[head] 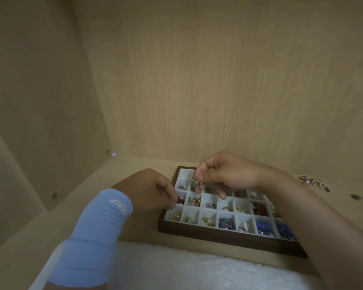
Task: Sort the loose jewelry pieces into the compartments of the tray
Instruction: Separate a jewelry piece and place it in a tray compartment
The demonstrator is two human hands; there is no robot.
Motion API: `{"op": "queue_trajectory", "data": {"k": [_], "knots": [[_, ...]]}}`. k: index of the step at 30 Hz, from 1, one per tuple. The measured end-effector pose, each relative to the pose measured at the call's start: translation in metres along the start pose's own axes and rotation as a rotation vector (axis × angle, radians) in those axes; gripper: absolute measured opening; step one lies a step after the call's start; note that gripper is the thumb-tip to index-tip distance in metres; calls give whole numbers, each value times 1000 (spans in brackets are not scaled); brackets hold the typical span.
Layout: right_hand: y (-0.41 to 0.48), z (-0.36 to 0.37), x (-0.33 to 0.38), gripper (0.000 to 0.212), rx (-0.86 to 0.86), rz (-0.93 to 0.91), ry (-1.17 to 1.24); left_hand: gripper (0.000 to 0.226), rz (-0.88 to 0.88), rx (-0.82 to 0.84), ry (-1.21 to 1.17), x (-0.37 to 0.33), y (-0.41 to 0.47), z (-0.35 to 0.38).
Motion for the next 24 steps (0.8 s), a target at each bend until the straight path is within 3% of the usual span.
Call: {"op": "queue_trajectory", "data": {"k": [5, 9, 13, 16, 20, 24], "knots": [[3, 2, 0, 12, -11, -5, -7, 9, 49, 45, 7, -15, 4, 10], [-4, -14, -3, 11, -266, -1, 56, 16, -36, -312, 9, 5, 5, -6], [-5, -20, -4, 8, -454, -54, 71, 15, 36, -406, -134, 10, 13, -2], [0, -18, -2, 7, -443, -93, 25, 19, 190, -423, -430, 2, 21, -2], [12, -12, 5, 4, -345, -172, 75, 30, 274, -278, -669, -4, 33, 3], [30, -10, 9, 4, -348, -173, 97, 19, 229, -406, -769, 2, 42, 4]]}}
Point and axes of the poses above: each hand's wrist, its own y-axis towards the middle knuckle, its own z-axis out of the palm, x = y × z, the point moved 3 cm from there along y, towards the middle knuckle, and after that the axes turned 12 degrees about x, right-handed, at the moved point
